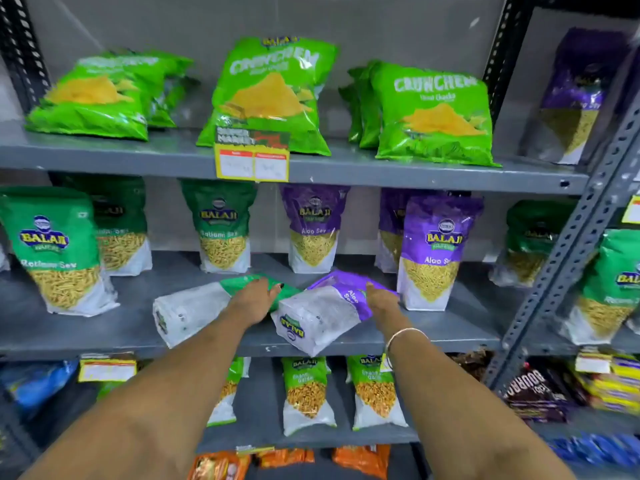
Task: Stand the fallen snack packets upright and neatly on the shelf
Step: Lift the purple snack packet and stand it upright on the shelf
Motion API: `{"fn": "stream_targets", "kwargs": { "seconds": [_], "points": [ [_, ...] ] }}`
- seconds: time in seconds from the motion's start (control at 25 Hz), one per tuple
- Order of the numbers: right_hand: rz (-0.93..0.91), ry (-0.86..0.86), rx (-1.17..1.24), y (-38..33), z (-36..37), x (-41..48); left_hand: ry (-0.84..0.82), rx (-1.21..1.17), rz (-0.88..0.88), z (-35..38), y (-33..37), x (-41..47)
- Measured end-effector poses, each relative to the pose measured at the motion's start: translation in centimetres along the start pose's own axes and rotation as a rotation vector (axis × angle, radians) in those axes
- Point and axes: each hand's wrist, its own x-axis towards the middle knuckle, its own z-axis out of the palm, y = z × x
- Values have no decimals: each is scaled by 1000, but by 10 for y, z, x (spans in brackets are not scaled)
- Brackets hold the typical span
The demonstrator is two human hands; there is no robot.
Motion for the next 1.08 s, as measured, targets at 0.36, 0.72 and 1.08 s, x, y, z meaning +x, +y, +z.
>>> {"fn": "stream_targets", "kwargs": {
  "seconds": [0.36,0.72,1.08],
  "points": [
    [169,-502,451,24,18,16,-339,-422,-423,43,12,30],
    [181,-565,500,7,12,12,-646,-709,-371,43,-4,44],
    [-107,-286,581,-19,15,37,-686,-658,-170,38,9,58]
  ]
}}
